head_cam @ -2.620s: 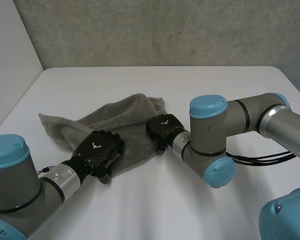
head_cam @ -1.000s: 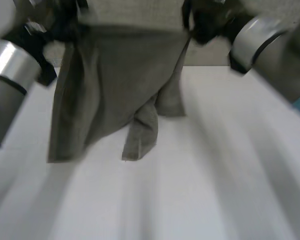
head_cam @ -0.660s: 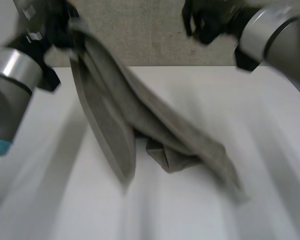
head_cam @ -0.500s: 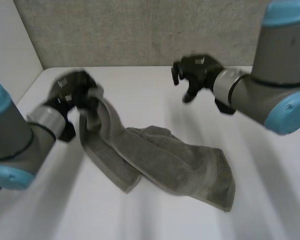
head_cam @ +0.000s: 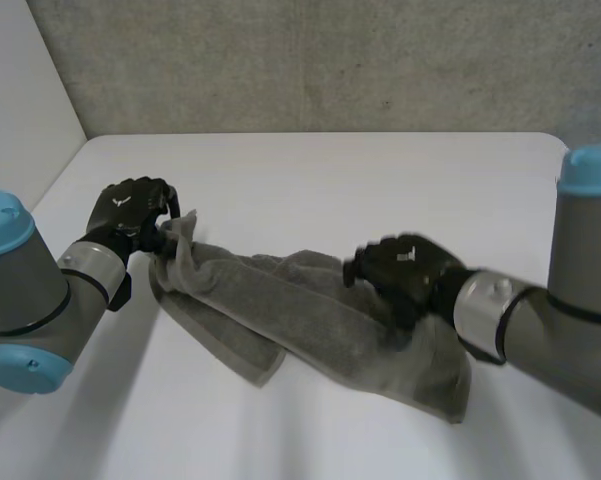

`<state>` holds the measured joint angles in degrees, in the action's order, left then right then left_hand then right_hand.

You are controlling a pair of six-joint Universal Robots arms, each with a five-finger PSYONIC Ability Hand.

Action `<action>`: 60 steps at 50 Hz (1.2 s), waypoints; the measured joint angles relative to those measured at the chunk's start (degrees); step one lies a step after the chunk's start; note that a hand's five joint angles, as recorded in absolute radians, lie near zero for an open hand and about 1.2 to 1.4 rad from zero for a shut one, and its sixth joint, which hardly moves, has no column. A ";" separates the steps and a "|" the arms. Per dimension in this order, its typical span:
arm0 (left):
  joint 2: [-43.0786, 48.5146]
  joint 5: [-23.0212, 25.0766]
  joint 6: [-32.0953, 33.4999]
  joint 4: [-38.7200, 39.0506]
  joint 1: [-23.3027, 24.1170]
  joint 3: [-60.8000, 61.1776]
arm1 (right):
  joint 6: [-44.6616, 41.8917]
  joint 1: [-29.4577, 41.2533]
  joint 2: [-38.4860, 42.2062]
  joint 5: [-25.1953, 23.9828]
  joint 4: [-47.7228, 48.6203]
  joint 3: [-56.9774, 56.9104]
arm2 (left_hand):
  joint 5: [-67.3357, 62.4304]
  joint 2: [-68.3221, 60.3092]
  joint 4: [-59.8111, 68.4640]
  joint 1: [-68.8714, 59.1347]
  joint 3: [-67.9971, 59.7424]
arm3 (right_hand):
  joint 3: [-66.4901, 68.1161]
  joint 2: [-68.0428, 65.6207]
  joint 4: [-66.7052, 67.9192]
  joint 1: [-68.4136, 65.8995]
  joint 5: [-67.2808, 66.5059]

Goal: Fold the towel.

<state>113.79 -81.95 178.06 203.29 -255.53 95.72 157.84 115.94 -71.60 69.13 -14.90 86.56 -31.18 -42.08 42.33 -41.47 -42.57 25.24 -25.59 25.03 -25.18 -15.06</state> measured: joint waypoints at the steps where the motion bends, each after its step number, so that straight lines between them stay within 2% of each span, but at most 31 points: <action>1: 0.22 0.00 -0.03 0.28 -0.05 0.15 | -1.88 -0.21 -0.67 -0.53 0.00 1.99 | 0.41 0.29 -0.31 0.29 0.18 | 0.00 0.00 0.00 0.00 -0.25; 6: 0.95 -0.03 -0.07 0.89 -0.06 0.51 | -8.20 -1.48 -2.03 -1.79 1.07 8.61 | 0.64 0.41 -0.34 0.40 0.32 | 0.07 -0.17 0.13 -0.17 -0.66; 11: 1.20 -0.05 -0.09 0.95 -0.06 0.56 | -10.31 -2.54 -1.92 -2.02 6.14 12.83 | 0.64 0.41 -0.35 0.41 0.32 | 3.79 -3.11 4.02 -3.90 -4.71; 14: 1.21 -0.05 -0.09 0.93 -0.08 0.55 | -10.57 -2.96 -1.25 -1.99 10.55 14.69 | 0.59 0.41 -0.34 0.39 0.32 | 12.18 -11.90 12.30 -12.25 -12.73; 15: 1.21 -0.06 -0.09 0.91 -0.11 0.55 | -10.55 -3.15 -0.71 -1.93 12.75 15.42 | 0.50 0.40 -0.34 0.38 0.31 | 19.91 -19.91 20.11 -19.97 -20.39; 18: 1.20 -0.05 -0.09 0.87 -0.18 0.55 | -10.39 -3.41 0.50 -1.70 16.12 16.21 | -3.87 -3.39 3.21 -3.78 -2.89 | 32.17 -32.19 32.45 -32.48 -32.77; 21: 1.15 -0.01 -0.08 0.85 -0.31 0.57 | -10.16 -3.54 1.53 -1.37 18.17 16.40 | -13.40 -12.86 12.69 -12.99 -12.17 | 42.99 -43.98 44.17 -43.32 -44.75; 22: 1.08 0.03 -0.08 0.85 -0.45 0.62 | -10.08 -3.56 1.81 -1.24 18.59 16.34 | -21.68 -22.24 22.23 -21.98 -21.38 | 47.16 -48.02 48.63 -47.03 -49.22; 24: 0.93 0.09 -0.08 0.85 -0.68 0.68 | -9.95 -3.57 2.09 -1.05 18.91 16.04 | -29.05 -30.12 30.20 -28.45 -29.34 | 49.25 -48.96 51.24 -49.18 -50.90; 26: 0.76 0.15 -0.08 0.86 -0.92 0.71 | -9.86 -3.56 2.15 -0.93 18.90 15.72 | -30.08 -33.22 34.49 -30.11 -33.17 | 49.26 -48.96 51.35 -49.18 -50.90; 35: 0.83 0.73 -0.04 1.07 -1.37 -0.89 | -9.71 -3.56 2.44 -0.74 17.88 10.80 | -30.09 -33.23 35.42 -30.11 -33.68 | 49.71 -48.96 51.35 -49.39 -50.90; 40: 2.78 1.65 0.04 1.87 -1.30 -4.99 | -9.88 -3.76 4.46 -0.95 16.51 2.91 | -30.09 -33.23 35.51 -30.16 -33.71 | 50.47 -48.97 51.35 -49.49 -50.90; 43: 4.61 2.04 0.04 2.51 -1.16 -10.15 | -9.98 -3.84 6.70 -1.49 14.89 -6.19 | -30.09 -33.23 35.52 -30.37 -33.72 | 50.75 -48.97 51.36 -49.67 -50.90; 53: 5.76 1.16 -0.81 5.59 -0.10 -37.22 | -9.24 -3.81 15.31 -3.10 10.91 -44.68 | -30.09 -33.46 35.53 -30.39 -33.91 | 50.78 -48.99 51.36 -49.69 -50.91; 57: 4.21 -0.50 -1.81 7.79 0.13 -42.44 | -2.94 -3.61 18.47 -3.32 11.69 -58.36 | -30.09 -33.52 35.53 -30.39 -33.92 | 50.78 -49.00 51.36 -49.69 -50.91; 60: 3.36 -1.65 -2.55 8.95 0.05 -42.25 | 2.65 -3.60 20.08 -3.76 12.46 -63.89 | -30.10 -33.52 35.53 -30.39 -33.92 | 50.78 -49.00 51.37 -49.69 -50.91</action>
<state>117.15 -83.60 175.51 212.24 -255.47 53.47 160.50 112.33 -51.52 65.37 -2.44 22.67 -61.28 -75.60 77.86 -71.86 -76.49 76.02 -74.59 76.40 -74.87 -65.97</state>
